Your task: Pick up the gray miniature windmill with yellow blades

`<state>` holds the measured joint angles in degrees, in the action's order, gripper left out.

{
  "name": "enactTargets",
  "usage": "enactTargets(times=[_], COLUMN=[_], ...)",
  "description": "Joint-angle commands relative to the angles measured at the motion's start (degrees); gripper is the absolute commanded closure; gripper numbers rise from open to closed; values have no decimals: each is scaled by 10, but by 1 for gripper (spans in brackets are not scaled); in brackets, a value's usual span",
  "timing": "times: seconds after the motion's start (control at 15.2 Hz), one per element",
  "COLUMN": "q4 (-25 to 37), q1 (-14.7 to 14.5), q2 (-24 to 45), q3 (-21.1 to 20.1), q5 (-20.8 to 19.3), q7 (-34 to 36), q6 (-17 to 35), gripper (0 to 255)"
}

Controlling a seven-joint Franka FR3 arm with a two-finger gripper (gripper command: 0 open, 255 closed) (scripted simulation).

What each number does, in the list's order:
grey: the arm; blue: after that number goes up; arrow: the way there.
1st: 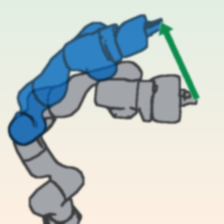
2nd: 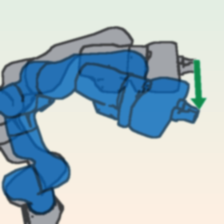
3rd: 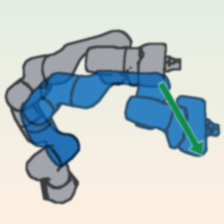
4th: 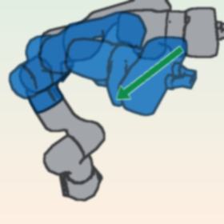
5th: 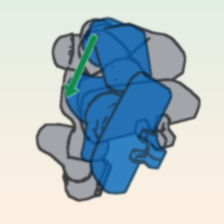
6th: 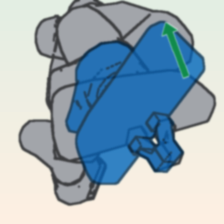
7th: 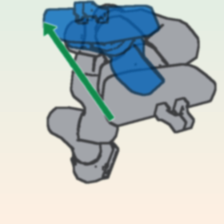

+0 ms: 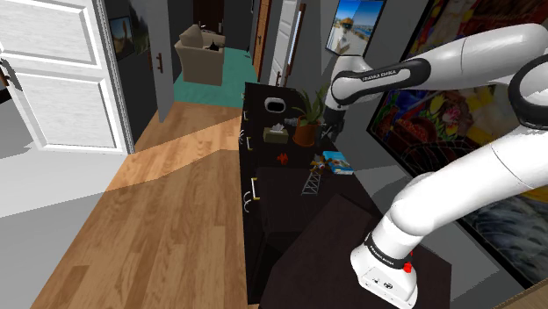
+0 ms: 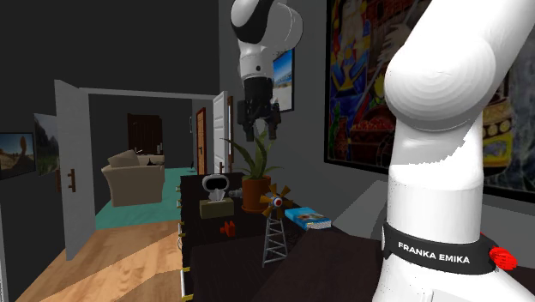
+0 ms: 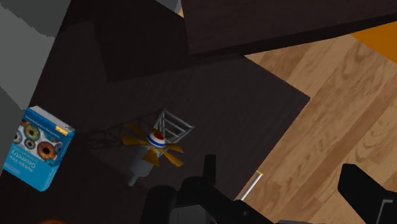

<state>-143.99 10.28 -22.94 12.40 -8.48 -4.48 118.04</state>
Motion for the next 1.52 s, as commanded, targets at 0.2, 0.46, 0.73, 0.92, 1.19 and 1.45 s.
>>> enactTargets(times=[0.2,0.46,0.73,0.92,1.19,1.45], q4=[17,44,81,115,169,191], q1=[16,27,41,58,90,108], q2=[98,182,268,334,420,463], q3=[34,58,75,80,74,65], q5=[7,30,70,108,160,184], q7=[-7,-22,-46,-69,-97,-110], q6=[89,150,201,232,261,281], gripper=[0,0,0,0,0,0])
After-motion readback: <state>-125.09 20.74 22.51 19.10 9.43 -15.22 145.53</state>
